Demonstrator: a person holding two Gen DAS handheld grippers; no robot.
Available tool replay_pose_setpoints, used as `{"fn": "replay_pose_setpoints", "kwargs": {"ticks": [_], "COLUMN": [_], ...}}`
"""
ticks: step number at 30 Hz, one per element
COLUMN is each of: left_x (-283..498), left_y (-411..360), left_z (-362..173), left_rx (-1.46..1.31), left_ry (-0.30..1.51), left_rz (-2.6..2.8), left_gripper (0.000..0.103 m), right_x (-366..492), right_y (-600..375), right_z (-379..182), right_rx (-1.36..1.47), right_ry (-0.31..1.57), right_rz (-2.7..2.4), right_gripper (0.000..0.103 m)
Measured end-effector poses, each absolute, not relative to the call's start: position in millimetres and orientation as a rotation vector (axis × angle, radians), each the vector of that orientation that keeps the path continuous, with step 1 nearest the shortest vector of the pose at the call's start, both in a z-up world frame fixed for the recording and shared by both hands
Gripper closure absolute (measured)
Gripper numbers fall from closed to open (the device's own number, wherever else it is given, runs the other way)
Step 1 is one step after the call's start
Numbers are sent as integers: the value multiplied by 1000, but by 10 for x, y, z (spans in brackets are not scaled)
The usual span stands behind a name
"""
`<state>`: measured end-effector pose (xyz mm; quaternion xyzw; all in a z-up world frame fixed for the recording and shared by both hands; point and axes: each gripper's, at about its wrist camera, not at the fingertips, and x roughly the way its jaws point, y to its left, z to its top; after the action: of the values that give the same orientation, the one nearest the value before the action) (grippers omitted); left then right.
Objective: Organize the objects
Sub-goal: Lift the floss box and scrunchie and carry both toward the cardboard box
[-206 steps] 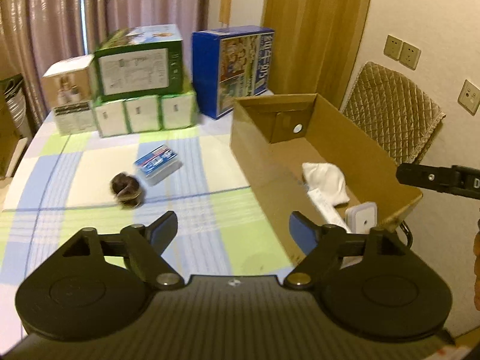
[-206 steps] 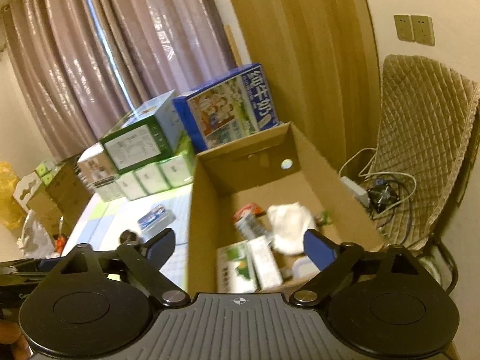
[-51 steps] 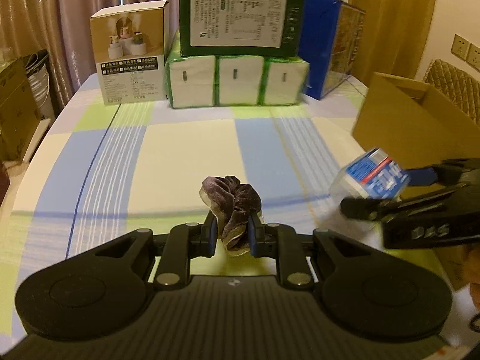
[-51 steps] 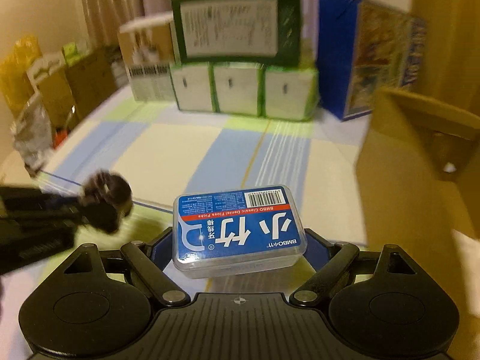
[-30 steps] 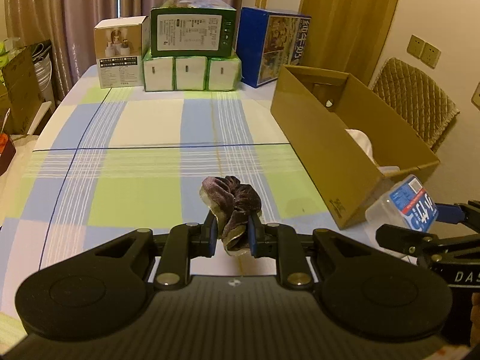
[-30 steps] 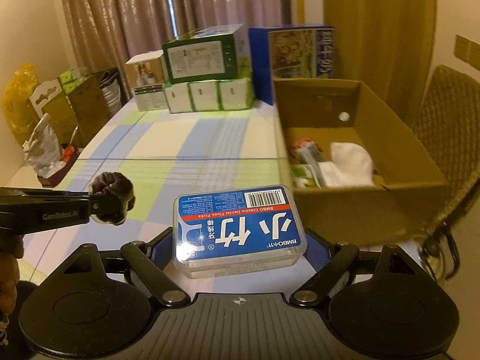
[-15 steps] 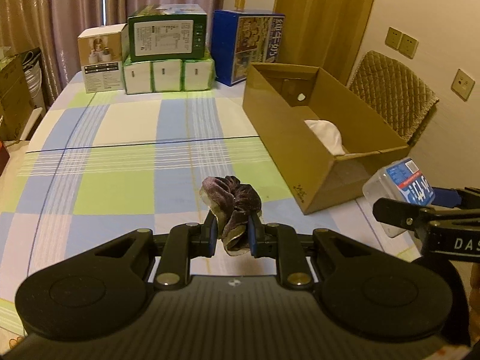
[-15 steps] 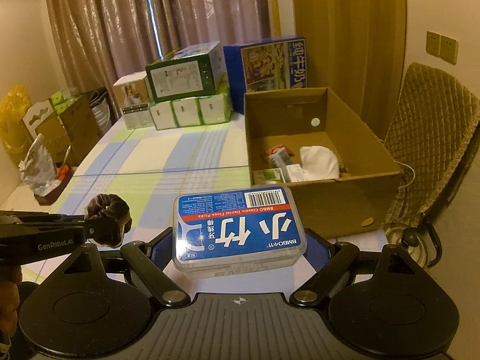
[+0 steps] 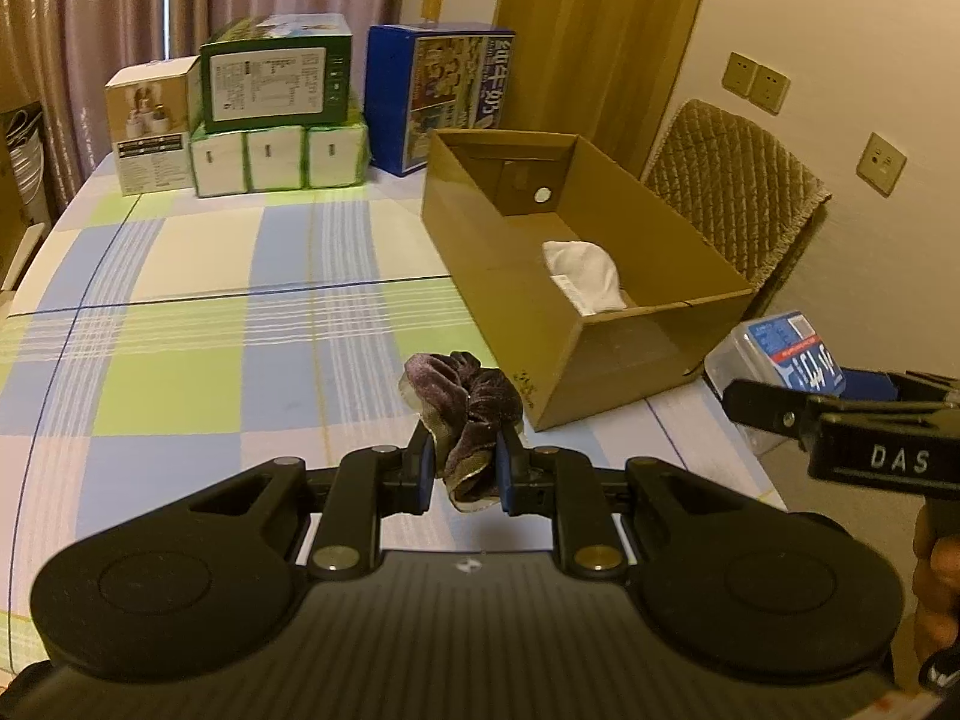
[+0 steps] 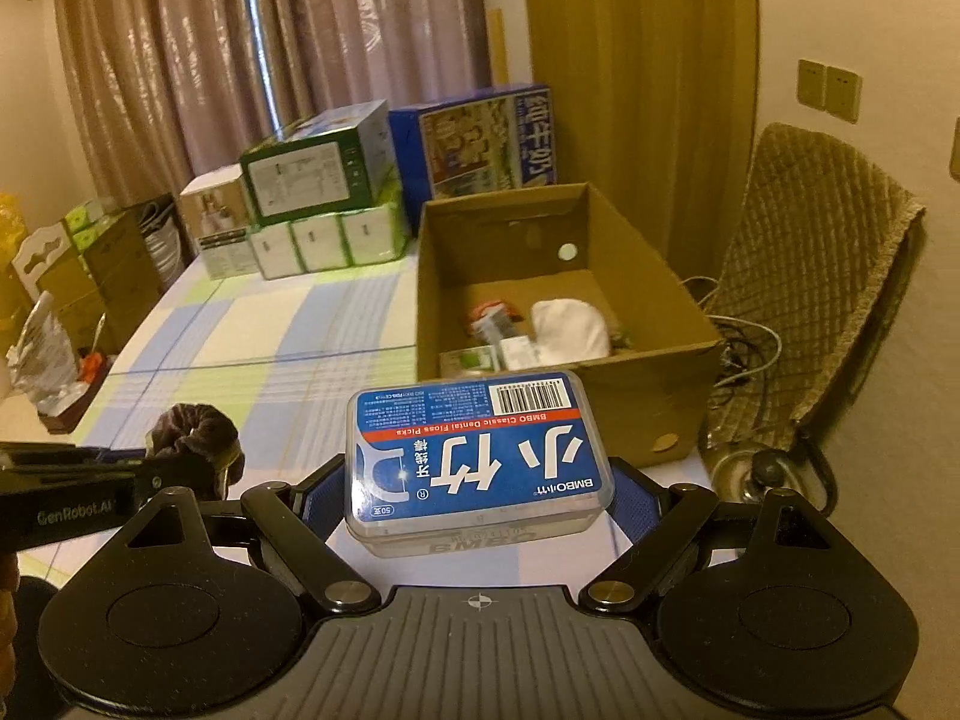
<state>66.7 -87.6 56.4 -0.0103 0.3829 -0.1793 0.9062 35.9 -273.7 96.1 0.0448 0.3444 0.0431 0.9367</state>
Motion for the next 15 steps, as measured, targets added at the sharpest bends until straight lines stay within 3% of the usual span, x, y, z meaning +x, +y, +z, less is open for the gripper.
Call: {"fn": "replay_pose_setpoints", "kwargs": {"ticks": [15], "left_x": [643], "left_y": [-1197], "left_z": [585], "left_rx": [1], "left_ry": [795], "left_rz": [-426], "left_gripper": [87], "right_x": [311], "right_y": [-3006], "right_z": [1018], "right_rx": [97], "right_ry": [698], "right_rz": [36], "right_gripper": [19]}}
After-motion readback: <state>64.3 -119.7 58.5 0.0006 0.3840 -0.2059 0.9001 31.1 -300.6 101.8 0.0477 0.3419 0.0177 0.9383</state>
